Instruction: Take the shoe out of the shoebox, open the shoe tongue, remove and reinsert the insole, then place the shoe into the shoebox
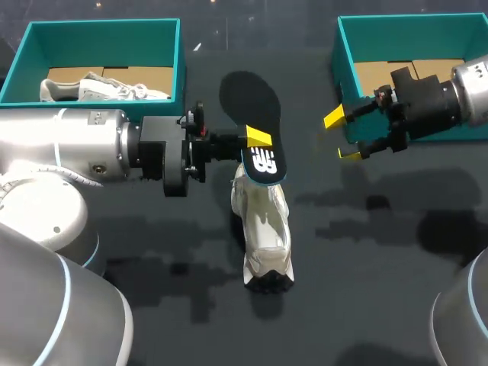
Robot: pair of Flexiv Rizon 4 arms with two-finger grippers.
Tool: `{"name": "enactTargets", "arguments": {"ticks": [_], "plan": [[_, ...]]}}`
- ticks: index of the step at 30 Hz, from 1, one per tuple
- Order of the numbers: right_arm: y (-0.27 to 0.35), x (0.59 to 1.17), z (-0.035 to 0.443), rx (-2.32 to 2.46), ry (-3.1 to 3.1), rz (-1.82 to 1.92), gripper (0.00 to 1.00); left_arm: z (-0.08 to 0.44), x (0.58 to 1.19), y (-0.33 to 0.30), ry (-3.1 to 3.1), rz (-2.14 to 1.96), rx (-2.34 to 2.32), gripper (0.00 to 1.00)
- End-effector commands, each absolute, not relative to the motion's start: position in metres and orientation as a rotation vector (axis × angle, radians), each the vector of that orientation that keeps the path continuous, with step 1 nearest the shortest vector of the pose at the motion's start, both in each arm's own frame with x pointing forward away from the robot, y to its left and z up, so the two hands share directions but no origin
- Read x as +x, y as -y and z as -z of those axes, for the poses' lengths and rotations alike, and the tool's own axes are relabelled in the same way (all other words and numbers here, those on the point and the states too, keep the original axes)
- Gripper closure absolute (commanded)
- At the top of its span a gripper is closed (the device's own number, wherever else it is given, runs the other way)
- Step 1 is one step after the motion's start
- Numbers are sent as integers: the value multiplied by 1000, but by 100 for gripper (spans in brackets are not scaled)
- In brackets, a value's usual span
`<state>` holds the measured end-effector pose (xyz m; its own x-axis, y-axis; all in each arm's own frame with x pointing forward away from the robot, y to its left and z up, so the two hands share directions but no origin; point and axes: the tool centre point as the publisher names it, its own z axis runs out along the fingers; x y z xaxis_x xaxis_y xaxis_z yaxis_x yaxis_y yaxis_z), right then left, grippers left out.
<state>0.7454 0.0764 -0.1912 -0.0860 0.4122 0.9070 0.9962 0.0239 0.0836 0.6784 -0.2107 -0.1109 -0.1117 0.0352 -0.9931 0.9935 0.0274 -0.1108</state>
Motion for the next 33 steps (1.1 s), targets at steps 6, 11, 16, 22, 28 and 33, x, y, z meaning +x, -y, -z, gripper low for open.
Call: {"name": "enactTargets", "arguments": {"ticks": [6,11,16,22,28,33], "plan": [[-76,736,191,-1485,1583,1057,0,112,685,216,-1322,1264,1174,100],[-75,741,183,-1439,1551,1119,0,142,693,223,-1301,1230,1233,100],[-80,751,171,-1374,1489,1178,0,158,702,229,-1262,1233,1280,100],[-90,759,169,-1338,1456,1160,0,165,716,241,-1235,1238,1289,100],[-90,759,169,-1338,1456,1160,0,162,717,242,-1235,1247,1274,100],[-94,761,169,-1325,1447,1161,0,169,717,248,-1238,1238,1287,100]]}}
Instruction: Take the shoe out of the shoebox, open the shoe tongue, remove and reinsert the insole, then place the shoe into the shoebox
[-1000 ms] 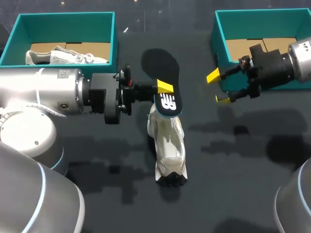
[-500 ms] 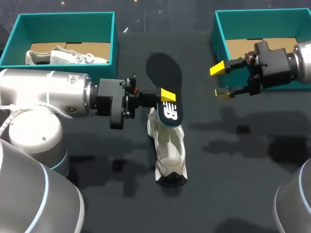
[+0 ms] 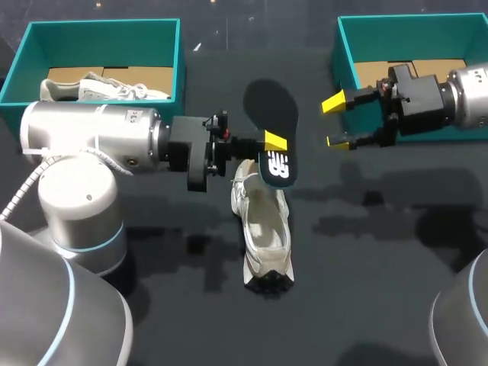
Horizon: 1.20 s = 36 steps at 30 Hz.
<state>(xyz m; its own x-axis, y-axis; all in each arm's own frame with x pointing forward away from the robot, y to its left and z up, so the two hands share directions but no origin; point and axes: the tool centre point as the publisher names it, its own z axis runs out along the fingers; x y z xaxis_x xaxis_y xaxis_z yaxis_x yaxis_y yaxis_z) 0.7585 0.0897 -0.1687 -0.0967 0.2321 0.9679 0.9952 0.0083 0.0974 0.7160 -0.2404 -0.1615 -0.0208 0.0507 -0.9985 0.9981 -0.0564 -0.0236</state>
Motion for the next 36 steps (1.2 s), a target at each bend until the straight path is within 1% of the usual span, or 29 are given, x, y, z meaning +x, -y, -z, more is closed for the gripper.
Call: {"name": "enactTargets", "arguments": {"ticks": [1,7,15,16,17,19,21,22,24,25,27,36], "plan": [[-98,763,169,-1316,1448,1160,0,171,718,252,-1232,1229,1291,100],[-116,772,174,-1267,1399,1188,0,173,730,274,-1190,1166,1311,100],[-126,772,176,-1278,1351,1211,0,176,739,287,-1189,1144,1299,100],[-127,772,176,-1277,1350,1212,2,177,740,287,-1193,1141,1295,100],[-127,772,175,-1279,1347,1213,8,178,741,288,-1197,1139,1293,100],[-129,772,175,-1279,1342,1214,12,180,742,289,-1206,1133,1285,100],[-130,773,175,-1278,1336,1216,19,181,743,289,-1211,1129,1278,100],[-131,773,175,-1278,1335,1216,24,181,744,289,-1215,1125,1269,100],[-131,774,175,-1279,1331,1217,43,181,744,289,-1218,1124,1261,100],[-132,774,175,-1278,1329,1217,47,181,745,289,-1219,1124,1259,100],[-132,775,176,-1277,1326,1219,50,181,745,289,-1220,1123,1255,100],[-135,779,178,-1269,1318,1217,52,183,743,293,-1214,1127,1249,100]]}}
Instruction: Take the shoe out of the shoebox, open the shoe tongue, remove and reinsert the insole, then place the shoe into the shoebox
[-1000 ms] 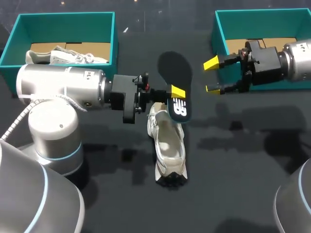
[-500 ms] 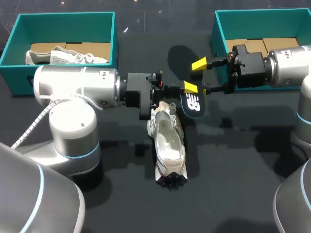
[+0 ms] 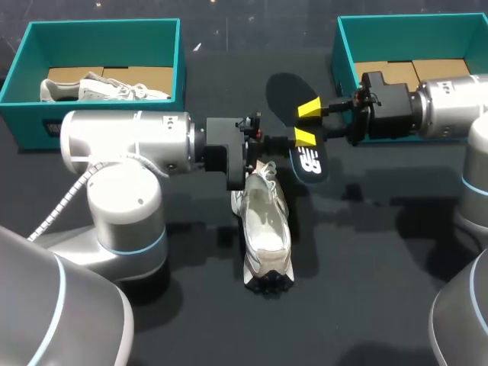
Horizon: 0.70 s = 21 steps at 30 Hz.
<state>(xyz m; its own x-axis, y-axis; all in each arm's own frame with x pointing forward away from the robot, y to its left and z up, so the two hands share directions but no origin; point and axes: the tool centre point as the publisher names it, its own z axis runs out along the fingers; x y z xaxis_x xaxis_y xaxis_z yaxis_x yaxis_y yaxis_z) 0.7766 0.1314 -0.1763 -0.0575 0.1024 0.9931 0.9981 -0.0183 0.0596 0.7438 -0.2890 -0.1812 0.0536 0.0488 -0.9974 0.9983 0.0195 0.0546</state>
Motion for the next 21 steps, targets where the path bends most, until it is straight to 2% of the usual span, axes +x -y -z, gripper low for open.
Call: {"name": "enactTargets", "arguments": {"ticks": [1,4,7,8,13,19,20,21], "plan": [[-135,780,179,-1268,1317,1217,52,183,742,294,-1213,1129,1248,100],[-135,780,179,-1266,1315,1219,57,183,741,294,-1213,1134,1246,100],[-135,780,180,-1262,1312,1222,71,184,740,294,-1214,1138,1246,100],[-135,780,180,-1261,1312,1222,72,184,740,294,-1214,1139,1247,100],[-134,779,182,-1260,1306,1219,69,184,740,292,-1214,1132,1250,100],[-133,777,182,-1260,1298,1212,71,184,739,290,-1210,1127,1261,100],[-133,776,182,-1260,1298,1210,73,184,739,290,-1209,1126,1264,100],[-133,776,182,-1260,1298,1208,83,185,739,290,-1209,1126,1265,100]]}}
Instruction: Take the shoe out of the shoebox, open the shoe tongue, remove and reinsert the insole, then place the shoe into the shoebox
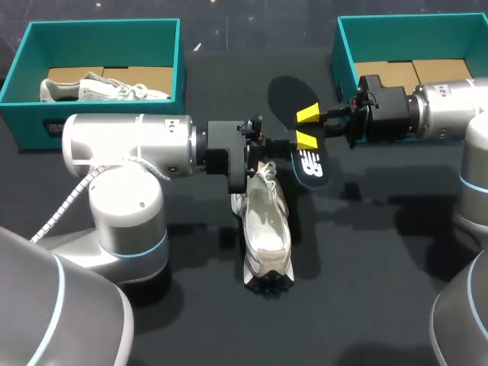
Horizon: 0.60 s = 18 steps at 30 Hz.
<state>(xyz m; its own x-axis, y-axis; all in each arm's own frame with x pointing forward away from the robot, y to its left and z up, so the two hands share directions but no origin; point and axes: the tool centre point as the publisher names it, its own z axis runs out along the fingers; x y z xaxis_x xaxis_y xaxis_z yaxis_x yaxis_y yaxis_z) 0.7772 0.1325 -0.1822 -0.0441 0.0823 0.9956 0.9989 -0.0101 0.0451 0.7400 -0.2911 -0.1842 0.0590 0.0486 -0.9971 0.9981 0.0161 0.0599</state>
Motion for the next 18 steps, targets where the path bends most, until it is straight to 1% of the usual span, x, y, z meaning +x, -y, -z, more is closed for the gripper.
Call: {"name": "enactTargets", "arguments": {"ticks": [1,7,8,9,10,18], "plan": [[-133,776,182,-1260,1298,1207,100,185,738,290,-1209,1126,1266,100],[-134,775,183,-1260,1299,1197,100,185,736,288,-1207,1125,1274,100],[-134,775,183,-1259,1299,1196,100,184,736,286,-1209,1126,1276,80],[-134,775,183,-1259,1299,1195,100,183,735,284,-1211,1126,1276,8],[-134,774,183,-1259,1298,1194,100,182,735,281,-1216,1129,1274,0],[-131,770,185,-1262,1289,1193,100,169,738,230,-1294,1146,1270,0]]}}
